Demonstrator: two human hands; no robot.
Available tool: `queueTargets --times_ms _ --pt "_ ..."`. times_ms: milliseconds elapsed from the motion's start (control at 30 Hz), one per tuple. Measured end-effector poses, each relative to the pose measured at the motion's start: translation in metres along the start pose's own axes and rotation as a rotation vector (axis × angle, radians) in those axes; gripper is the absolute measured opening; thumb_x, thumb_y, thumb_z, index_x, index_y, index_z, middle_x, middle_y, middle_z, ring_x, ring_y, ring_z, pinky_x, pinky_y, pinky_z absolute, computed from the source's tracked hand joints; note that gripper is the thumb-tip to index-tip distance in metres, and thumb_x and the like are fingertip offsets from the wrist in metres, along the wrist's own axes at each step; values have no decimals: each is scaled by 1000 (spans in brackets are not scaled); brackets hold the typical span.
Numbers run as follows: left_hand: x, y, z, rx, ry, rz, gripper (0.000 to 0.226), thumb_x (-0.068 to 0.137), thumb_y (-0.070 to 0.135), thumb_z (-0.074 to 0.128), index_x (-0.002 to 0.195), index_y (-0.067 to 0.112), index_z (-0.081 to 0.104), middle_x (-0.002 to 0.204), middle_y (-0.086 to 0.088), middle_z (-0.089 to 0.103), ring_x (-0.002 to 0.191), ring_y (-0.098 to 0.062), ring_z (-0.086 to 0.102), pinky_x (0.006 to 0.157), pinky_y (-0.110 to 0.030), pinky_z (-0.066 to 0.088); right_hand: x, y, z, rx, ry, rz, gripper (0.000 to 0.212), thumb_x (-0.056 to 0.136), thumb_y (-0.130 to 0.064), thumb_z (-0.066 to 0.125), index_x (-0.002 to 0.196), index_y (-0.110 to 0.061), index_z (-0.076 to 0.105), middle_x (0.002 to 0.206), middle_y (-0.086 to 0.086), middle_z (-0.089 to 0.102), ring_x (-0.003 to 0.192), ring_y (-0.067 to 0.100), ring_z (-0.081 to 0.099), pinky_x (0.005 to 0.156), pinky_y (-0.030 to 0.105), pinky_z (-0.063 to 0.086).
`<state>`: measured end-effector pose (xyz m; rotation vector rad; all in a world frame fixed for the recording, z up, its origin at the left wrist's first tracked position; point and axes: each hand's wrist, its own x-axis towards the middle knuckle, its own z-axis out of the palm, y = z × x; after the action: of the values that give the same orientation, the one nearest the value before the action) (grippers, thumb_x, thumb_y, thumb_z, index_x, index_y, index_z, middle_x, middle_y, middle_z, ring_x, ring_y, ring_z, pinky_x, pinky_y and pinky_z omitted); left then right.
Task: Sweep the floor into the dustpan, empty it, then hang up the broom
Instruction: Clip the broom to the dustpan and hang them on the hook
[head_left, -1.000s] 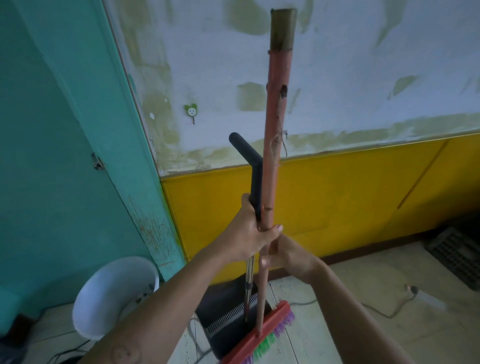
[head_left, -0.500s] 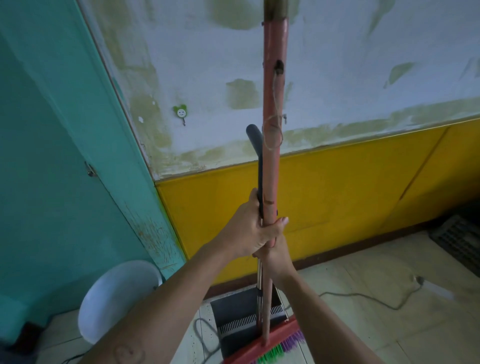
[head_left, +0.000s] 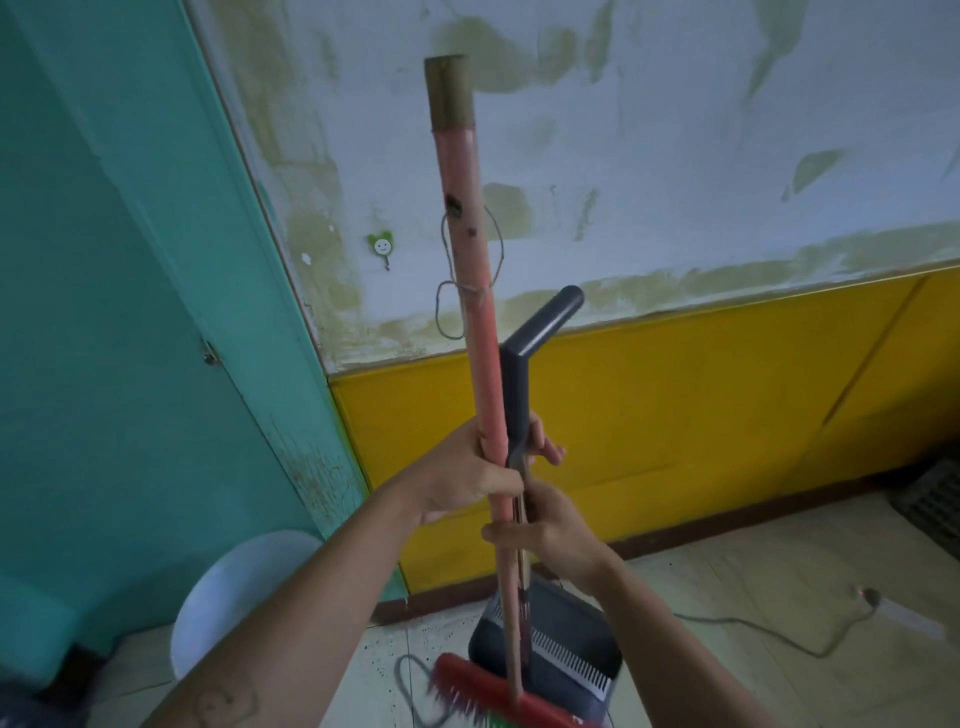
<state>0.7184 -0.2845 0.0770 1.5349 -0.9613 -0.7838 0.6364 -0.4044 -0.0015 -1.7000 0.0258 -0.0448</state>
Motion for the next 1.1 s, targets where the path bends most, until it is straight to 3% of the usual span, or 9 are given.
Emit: queueTargets --times_ms 100,200,300,367,533,667,800,933,1100 --pt "-3 5 -5 56 -140 -15 45 72 -26 52 103 7 55 116 -14 66 125 -23 55 104 -56 42 5 -3 -7 -90 -72 2 28 74 -7 78 71 -22 54 64 -5 50 63 11 50 61 23 40" --pt "-1 10 -9 243 -202 -75 48 75 -16 60 109 18 64 115 0 67 113 -26 61 92 -60 48 11 -4 -7 -93 -91 4 26 71 -3 81 72 -15 58 67 -3 58 69 11 60 69 26 50" --pt "-4 5 -16 336 -125 -179 48 79 -1 72 110 36 66 115 14 67 112 -16 62 100 -50 46 13 9 -2 -142 7 51 18 73 -16 82 79 -17 64 69 -2 65 69 11 64 61 26 52" --pt "-10 2 -23 281 -105 -203 47 80 6 76 118 31 64 124 11 65 119 -5 56 109 -38 39 12 21 3 -272 83 153 24 75 -32 77 74 -11 65 62 1 60 58 11 55 53 29 43" --pt "-18 17 -37 56 46 -59 81 62 52 84 131 37 46 132 3 60 121 -16 58 98 -37 49 7 42 13 -347 208 224 37 84 -32 67 60 -13 46 50 -3 40 49 13 38 49 27 30" --pt "-17 26 -40 -151 128 72 81 66 39 81 137 23 43 123 -12 64 113 -34 61 91 -49 53 4 55 19 -495 209 260 42 85 -37 64 56 -19 40 45 -6 37 41 9 33 43 22 26" --pt "-13 38 -37 -50 340 161 48 72 20 74 117 9 62 91 -5 71 89 -25 67 74 -38 54 -2 62 23 -600 208 271 37 87 -35 63 59 -23 42 49 -6 41 41 6 36 42 18 26" --pt "-14 41 -38 185 437 108 27 70 31 76 92 15 72 76 -8 69 69 -24 62 60 -37 52 -7 73 25 -576 272 285 35 90 -30 60 60 -22 43 49 -7 41 40 5 37 39 15 28" --pt "-22 42 -44 -16 430 8 18 78 22 68 82 5 68 63 -4 60 58 -18 55 52 -28 47 -4 93 19 -538 360 357 19 91 -35 54 81 -19 56 57 -9 48 49 7 45 48 24 40"
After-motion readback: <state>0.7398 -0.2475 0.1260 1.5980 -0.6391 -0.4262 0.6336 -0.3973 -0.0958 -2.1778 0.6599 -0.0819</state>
